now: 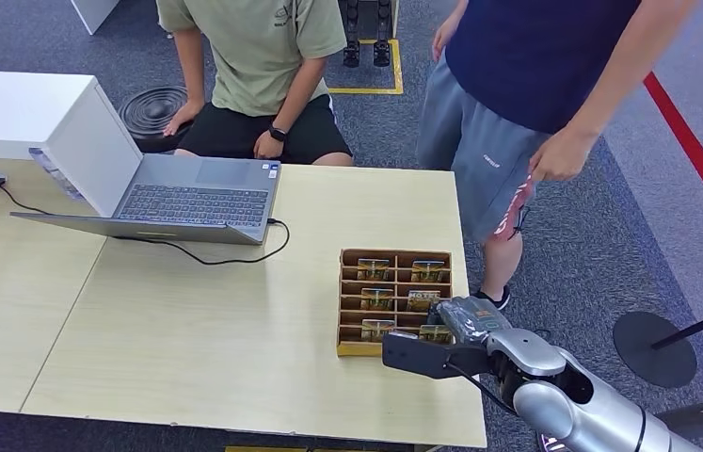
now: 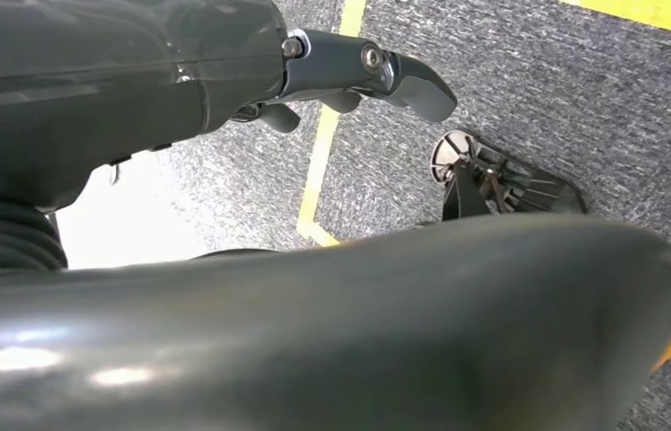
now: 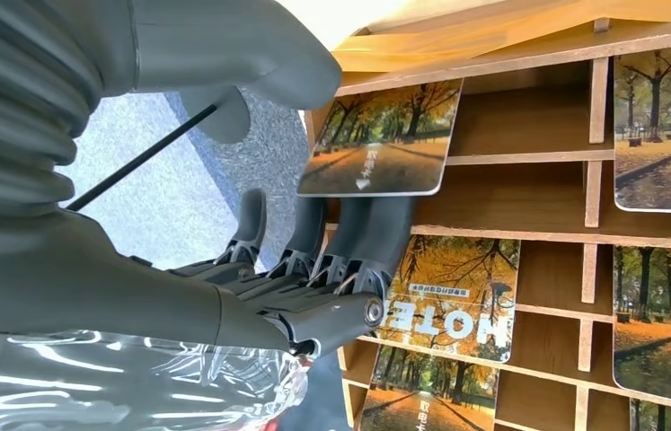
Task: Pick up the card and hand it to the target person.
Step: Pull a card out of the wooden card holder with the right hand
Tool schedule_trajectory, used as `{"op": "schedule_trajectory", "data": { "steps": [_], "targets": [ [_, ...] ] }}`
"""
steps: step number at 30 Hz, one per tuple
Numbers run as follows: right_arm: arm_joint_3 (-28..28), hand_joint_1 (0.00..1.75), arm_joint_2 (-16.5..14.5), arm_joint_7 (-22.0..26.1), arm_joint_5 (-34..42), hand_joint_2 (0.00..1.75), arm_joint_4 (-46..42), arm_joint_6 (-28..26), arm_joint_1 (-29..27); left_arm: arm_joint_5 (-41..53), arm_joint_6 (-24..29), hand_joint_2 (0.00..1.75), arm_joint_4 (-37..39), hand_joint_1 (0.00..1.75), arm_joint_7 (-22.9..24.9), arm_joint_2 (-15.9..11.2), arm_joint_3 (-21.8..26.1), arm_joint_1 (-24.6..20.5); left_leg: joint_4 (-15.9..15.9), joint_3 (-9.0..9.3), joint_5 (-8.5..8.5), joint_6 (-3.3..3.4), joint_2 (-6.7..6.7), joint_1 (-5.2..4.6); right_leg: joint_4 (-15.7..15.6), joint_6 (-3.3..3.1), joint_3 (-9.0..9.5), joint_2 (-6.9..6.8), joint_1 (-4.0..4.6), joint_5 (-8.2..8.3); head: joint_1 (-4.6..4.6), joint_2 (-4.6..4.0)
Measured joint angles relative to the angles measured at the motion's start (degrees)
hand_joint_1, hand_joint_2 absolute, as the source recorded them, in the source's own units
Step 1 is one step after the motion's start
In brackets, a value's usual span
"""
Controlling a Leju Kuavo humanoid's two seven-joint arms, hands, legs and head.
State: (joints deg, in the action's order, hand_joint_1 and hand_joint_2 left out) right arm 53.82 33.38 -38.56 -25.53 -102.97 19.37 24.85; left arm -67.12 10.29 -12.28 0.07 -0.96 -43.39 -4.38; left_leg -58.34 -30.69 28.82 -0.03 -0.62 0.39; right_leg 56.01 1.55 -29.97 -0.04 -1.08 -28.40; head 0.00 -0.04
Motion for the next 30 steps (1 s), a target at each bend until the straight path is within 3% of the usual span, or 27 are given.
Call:
{"op": "schedule_trajectory", "data": {
  "steps": [5, 8, 10, 17, 21, 30],
  "targets": [
    [0.1, 0.93, 0.0, 0.0, 0.0, 1.75, 0.0, 0.0, 0.0, 0.0, 0.0, 0.00, 0.0, 0.00, 0.0, 0.0, 0.0, 0.0, 0.0, 0.00, 0.00, 0.00, 0.00, 0.00, 0.0, 0.00, 0.00, 0.00, 0.00, 0.00, 0.00, 0.00],
    [0.1, 1.28, 0.0, 0.0, 0.3, 1.75, 0.0, 0.0, 0.1, -0.1, 0.0, 0.00, 0.0, 0.00, 0.0, 0.0, 0.0, 0.0, 0.0, 0.00, 0.00, 0.00, 0.00, 0.00, 0.0, 0.00, 0.00, 0.00, 0.00, 0.00, 0.00, 0.00],
    [0.2, 1.42, 0.0, 0.0, 0.6, 1.75, 0.2, 0.0, 0.2, -0.1, 0.0, 0.00, 0.0, 0.00, 0.0, 0.0, 0.0, 0.0, 0.0, 0.00, 0.00, 0.00, 0.00, 0.00, 0.0, 0.00, 0.00, 0.00, 0.00, 0.00, 0.00, 0.00],
    [0.8, 1.43, 0.0, 0.0, 1.0, 1.75, 0.5, -0.1, 0.5, -0.1, 0.1, 0.00, 0.0, 0.00, 0.2, 0.0, 0.0, 0.0, 0.0, -0.01, 0.00, 0.00, 0.00, 0.00, 0.0, 0.00, 0.00, -0.01, 0.00, 0.00, 0.00, 0.00],
    [1.4, 1.52, 0.0, 0.0, 1.2, 1.75, 0.8, -0.2, 1.0, -0.1, 0.1, 0.00, 0.0, 0.00, 0.2, 0.0, -0.3, 0.0, 0.0, -0.01, 0.00, 0.00, -0.01, 0.00, 0.0, 0.00, 0.00, -0.01, 0.00, 0.00, 0.00, 0.00],
    [1.6, 1.50, 0.0, 0.0, 1.5, 1.75, 0.9, -0.3, 1.3, -0.1, 0.1, 0.00, 0.0, 0.00, 0.2, 0.0, -0.4, -0.1, 0.0, -0.01, 0.00, 0.00, 0.00, 0.00, 0.0, 0.00, 0.00, -0.01, 0.00, 0.00, 0.00, 0.00]
  ]
}}
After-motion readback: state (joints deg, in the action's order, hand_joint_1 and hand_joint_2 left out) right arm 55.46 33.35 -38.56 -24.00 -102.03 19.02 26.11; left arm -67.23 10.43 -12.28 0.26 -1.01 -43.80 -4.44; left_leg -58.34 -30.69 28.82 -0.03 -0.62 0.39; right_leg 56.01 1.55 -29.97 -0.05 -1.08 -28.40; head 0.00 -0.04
